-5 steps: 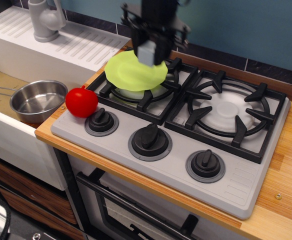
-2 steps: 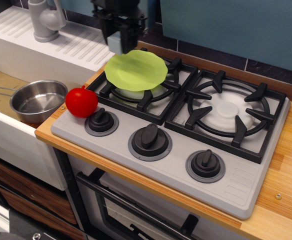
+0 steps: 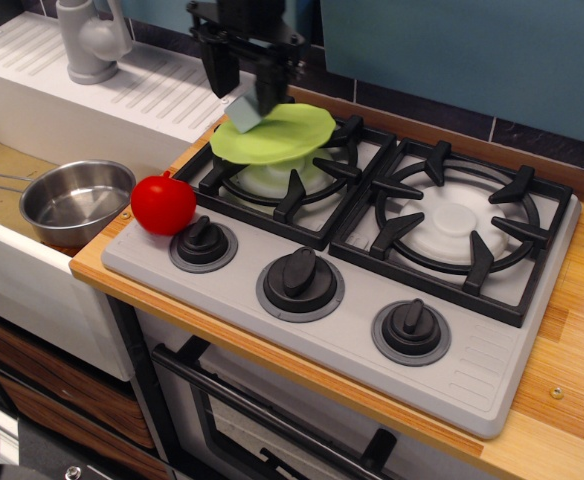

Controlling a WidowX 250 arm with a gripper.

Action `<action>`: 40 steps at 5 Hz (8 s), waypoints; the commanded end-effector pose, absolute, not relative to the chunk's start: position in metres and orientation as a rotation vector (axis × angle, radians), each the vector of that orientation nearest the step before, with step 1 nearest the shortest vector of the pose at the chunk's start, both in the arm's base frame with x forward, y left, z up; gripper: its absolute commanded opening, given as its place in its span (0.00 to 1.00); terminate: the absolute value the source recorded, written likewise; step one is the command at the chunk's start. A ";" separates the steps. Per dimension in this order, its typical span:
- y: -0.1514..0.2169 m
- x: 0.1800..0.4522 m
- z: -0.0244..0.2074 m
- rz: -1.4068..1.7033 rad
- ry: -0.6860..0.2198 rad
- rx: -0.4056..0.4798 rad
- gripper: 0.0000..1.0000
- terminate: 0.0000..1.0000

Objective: Put cube on plate and smalltomato in pot or pan in sink

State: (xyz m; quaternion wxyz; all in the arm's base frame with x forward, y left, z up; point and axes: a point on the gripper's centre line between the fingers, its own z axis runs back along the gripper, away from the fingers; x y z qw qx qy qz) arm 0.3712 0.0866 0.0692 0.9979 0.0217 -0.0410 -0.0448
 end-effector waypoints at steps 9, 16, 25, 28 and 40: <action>0.089 0.326 0.146 -0.099 -0.043 0.123 1.00 0.00; 0.114 0.284 0.128 -0.015 -0.205 0.143 1.00 0.00; 0.119 0.277 0.065 0.130 -0.192 0.049 1.00 0.00; 0.120 0.277 0.048 0.160 -0.171 0.011 1.00 0.00; 0.193 0.304 0.097 -0.107 -0.173 0.044 0.00 0.00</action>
